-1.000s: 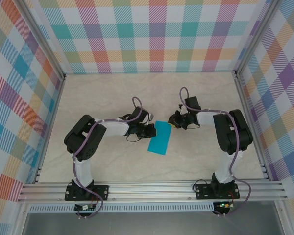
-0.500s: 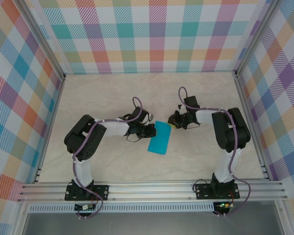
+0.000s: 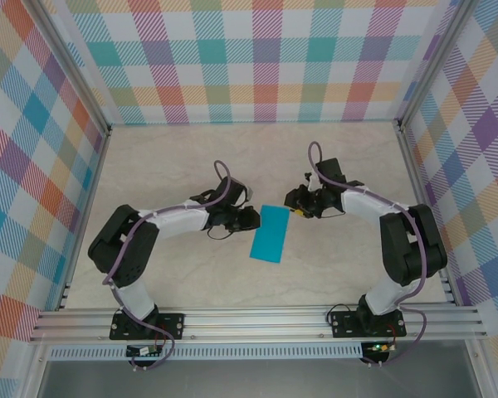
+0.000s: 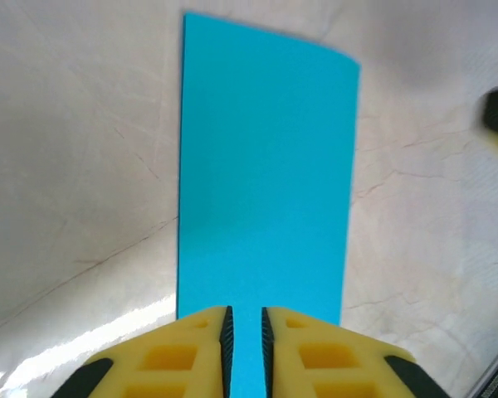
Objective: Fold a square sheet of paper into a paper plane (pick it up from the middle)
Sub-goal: Fold the square sheet of paper in half at the center of the table.
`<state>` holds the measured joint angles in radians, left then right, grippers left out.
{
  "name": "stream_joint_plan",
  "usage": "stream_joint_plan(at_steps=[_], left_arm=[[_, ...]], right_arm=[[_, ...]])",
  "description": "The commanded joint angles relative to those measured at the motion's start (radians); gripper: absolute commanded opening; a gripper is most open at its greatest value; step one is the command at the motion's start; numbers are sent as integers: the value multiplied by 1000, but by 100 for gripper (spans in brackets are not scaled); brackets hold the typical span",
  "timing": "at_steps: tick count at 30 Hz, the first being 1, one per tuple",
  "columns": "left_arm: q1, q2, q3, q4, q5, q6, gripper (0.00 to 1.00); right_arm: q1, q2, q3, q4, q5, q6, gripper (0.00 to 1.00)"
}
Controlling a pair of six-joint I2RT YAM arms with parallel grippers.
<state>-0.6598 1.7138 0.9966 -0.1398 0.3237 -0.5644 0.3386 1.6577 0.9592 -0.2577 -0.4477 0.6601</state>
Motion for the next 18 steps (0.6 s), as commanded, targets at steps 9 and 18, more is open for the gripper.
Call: stream_joint_plan(at_steps=[9,18], left_arm=[[60,-65,-163,120,137,-117,41],[71,-19,-132,120,183,-117,48]], right_arm=[[114,-25,-112,24,40,91,35],[131,-6,-144,51,29,106,36]])
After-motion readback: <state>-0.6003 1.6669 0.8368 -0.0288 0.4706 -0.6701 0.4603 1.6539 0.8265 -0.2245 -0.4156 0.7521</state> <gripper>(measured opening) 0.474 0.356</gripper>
